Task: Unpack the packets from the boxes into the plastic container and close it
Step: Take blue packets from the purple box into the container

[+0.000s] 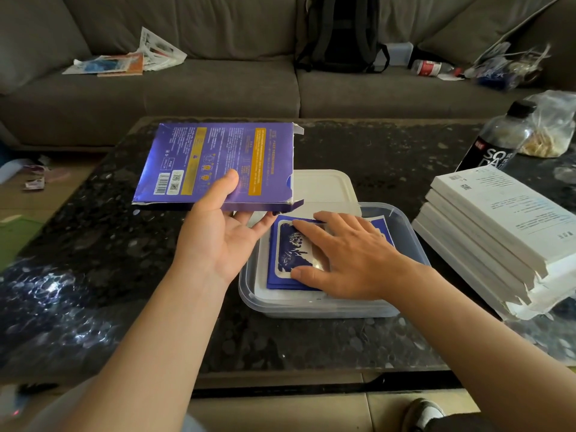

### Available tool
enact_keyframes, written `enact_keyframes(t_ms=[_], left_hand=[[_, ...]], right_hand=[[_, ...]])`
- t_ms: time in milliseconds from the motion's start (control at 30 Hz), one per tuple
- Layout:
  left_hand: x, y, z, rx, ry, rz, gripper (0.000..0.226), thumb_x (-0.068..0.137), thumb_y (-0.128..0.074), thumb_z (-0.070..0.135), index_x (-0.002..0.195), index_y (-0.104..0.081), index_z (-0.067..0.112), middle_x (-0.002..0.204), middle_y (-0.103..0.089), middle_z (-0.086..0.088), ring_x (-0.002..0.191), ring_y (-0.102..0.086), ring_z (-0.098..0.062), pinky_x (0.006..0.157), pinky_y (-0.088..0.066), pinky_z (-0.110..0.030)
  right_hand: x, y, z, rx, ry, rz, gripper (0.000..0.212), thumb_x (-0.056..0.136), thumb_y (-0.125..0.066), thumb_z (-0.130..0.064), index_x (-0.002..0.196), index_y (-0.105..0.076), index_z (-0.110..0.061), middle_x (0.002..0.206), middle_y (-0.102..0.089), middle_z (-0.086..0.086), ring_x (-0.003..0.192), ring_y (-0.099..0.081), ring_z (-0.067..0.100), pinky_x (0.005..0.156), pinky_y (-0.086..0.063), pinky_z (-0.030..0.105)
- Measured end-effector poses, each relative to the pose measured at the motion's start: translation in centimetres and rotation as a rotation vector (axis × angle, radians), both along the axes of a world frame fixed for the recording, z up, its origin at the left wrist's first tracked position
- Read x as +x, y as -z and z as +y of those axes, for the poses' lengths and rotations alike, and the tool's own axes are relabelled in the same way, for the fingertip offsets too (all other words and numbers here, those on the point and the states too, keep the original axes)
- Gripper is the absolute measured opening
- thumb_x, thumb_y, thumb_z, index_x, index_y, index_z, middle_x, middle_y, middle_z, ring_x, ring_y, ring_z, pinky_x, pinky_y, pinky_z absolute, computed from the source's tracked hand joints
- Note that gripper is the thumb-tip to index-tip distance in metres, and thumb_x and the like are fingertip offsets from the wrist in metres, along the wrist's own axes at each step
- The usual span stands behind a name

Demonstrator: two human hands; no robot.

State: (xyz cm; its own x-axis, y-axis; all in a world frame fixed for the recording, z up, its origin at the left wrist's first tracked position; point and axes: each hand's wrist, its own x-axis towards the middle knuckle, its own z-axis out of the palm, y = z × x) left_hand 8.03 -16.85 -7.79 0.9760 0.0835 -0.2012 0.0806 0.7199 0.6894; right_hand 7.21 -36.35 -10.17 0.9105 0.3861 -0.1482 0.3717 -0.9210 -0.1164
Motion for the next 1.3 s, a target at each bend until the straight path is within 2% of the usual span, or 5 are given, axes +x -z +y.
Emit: enact_keyframes(t_ms=[200, 1000, 1100, 1167, 1300], left_hand=[[-0.1, 0.1, 0.0, 0.009, 0.002, -0.007, 0.031, 0.099, -0.064, 0.021, 0.129, -0.056, 0.024, 0.126, -0.074, -0.004, 0.111, -0.075, -0.021, 0.089, -0.061, -0.05], [0.0, 0.2, 0.2, -0.013, 0.04, 0.004, 0.045, 0.099, -0.064, 0.02, 0.143, -0.053, 0.022, 0.129, -0.074, -0.005, 0.113, -0.074, -0.024, 0.089, -0.058, -0.053], [0.0, 0.0, 0.4, -0.014, 0.064, -0.008, 0.044, 0.099, -0.064, 0.021, 0.142, -0.053, 0.023, 0.131, -0.072, -0.007, 0.115, -0.073, -0.025, 0.094, -0.058, -0.054], [0.1, 0.0, 0.4, 0.003, 0.075, -0.019, 0.043, 0.099, -0.065, 0.022, 0.14, -0.055, 0.024, 0.134, -0.07, -0.009, 0.118, -0.072, -0.026, 0.098, -0.057, -0.056], [-0.1, -0.1, 0.3, 0.021, 0.119, -0.015, 0.041, 0.095, -0.066, 0.023, 0.135, -0.057, 0.024, 0.136, -0.068, -0.012, 0.118, -0.071, -0.026, 0.094, -0.059, -0.052]], right_hand=[[0.3, 0.1, -0.1, -0.028, -0.031, 0.014, 0.084, 0.081, -0.014, -0.089, 0.154, -0.001, -0.049, 0.162, -0.024, -0.004, 0.146, -0.028, 0.024, 0.118, -0.022, 0.047], [0.1, 0.0, 1.1, -0.075, -0.033, -0.038, 0.087, 0.077, -0.008, -0.092, 0.153, -0.008, -0.05, 0.155, -0.034, -0.001, 0.14, -0.036, 0.028, 0.115, -0.029, 0.053], [0.1, -1.4, 1.1, 0.178, 0.066, -0.025, 0.068, 0.087, -0.04, -0.077, 0.145, -0.044, -0.041, 0.149, -0.043, -0.002, 0.135, -0.044, 0.023, 0.112, -0.036, 0.048], [0.4, -2.9, 1.0, 0.49, 0.176, -0.186, 0.034, 0.093, -0.06, -0.048, 0.116, -0.07, -0.024, 0.124, -0.061, -0.003, 0.111, -0.061, 0.015, 0.094, -0.052, 0.039], [0.6, -5.4, 1.2, 1.025, 0.36, -0.145, 0.01, 0.093, -0.069, -0.02, 0.084, -0.07, -0.016, 0.075, -0.069, -0.004, 0.07, -0.066, 0.011, 0.063, -0.058, 0.029]])
